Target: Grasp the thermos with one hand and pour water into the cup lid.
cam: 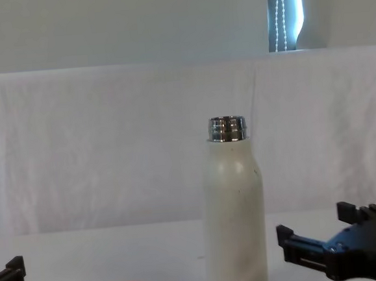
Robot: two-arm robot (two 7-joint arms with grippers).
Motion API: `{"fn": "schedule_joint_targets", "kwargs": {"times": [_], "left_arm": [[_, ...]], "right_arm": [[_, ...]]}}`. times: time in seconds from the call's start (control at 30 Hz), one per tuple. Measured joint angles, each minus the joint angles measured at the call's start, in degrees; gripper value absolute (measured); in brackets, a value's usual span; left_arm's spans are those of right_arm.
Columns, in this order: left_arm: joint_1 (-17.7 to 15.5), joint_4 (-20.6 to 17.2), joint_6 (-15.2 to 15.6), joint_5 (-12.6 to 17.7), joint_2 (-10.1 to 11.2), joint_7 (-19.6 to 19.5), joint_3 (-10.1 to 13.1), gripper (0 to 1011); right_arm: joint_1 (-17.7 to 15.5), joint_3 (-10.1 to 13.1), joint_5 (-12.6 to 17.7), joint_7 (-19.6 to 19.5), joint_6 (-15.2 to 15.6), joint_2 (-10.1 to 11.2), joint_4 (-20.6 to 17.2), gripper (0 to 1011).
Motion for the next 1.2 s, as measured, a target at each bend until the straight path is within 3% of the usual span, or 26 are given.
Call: {"fn": "schedule_joint_targets", "kwargs": {"times": [0.3, 0.57, 1.2], "left_arm": [[0.0, 0.0, 0.0, 0.0, 0.0, 0.0, 0.0, 1001], [0.0, 0.0, 0.0, 0.0, 0.0, 0.0, 0.0, 1001], [0.0, 0.0, 0.0, 0.0, 0.0, 0.0, 0.0, 1001]], "right_arm": [[-2.73, 0.93, -4.26, -2.5, -0.75, -0.32, -1.25, 1001], [-4.86, 1.75, -7.31, -4.95, -1.67, -2.45, -1.37, 1001], [-6.16, 3.64, -10.45, -6.27, -3.95, -6.16, -0.14, 1001]]}}
